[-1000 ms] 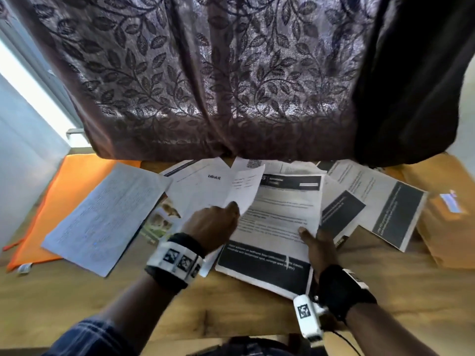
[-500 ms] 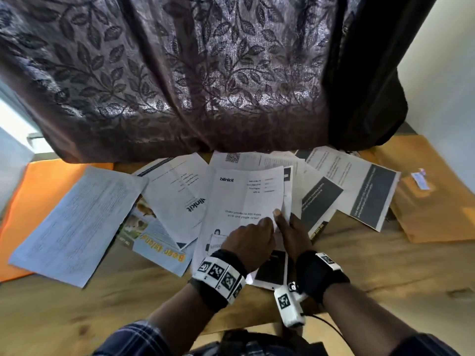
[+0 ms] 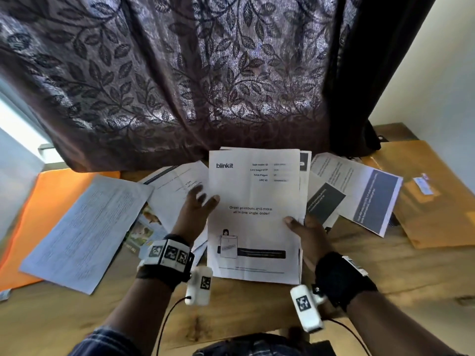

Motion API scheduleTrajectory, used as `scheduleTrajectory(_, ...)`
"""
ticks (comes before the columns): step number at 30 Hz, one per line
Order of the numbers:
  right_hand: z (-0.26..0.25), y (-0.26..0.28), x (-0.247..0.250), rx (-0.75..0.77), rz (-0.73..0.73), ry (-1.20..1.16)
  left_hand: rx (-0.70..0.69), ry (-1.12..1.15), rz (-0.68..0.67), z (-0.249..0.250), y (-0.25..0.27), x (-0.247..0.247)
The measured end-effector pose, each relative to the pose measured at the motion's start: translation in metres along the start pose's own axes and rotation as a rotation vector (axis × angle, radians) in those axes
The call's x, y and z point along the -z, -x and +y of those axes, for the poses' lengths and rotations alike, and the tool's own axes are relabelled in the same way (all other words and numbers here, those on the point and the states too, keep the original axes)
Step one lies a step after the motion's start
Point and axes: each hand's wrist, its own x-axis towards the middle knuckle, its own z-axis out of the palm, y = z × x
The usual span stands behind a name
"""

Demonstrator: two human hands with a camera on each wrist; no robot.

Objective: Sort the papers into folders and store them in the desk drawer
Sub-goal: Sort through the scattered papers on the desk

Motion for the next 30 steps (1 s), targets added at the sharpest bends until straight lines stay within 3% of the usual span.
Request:
scheduleTrajectory(5, -0.029, -0.002, -0.007, 0.160, -0.022, 0.102, -0.201, 0.256, -0.071, 0.018, 0.015, -0.011)
scheduleTrajectory(12, -0.054, 0.004, -0.002, 0.327, -0.010, 0.134, -0.274, 0.368, -0.123, 0.026, 0.039, -0.022)
scheduleTrajectory(18, -0.021, 0.003, 0.006, 0.205, 0.039, 0.136, -0.188, 0.238, -0.181, -0.002, 0.043, -0.034)
scheduleTrajectory(23, 0.013, 0.009, 0.014, 0.029, 0.013, 0.308, -0.180, 0.147, -0.114, -0.007, 0.043, -0.034)
scheduleTrajectory(27, 0.020, 0.022, 0.013, 0.048, 0.090, 0.353, -0.233, -0.009, -0.088, -0.012, 0.038, -0.031)
scheduleTrajectory(30, 0.031, 0.026, 0.012, 0.035, 0.181, 0.471, -0.136, -0.158, -0.044, -0.027, 0.033, -0.033)
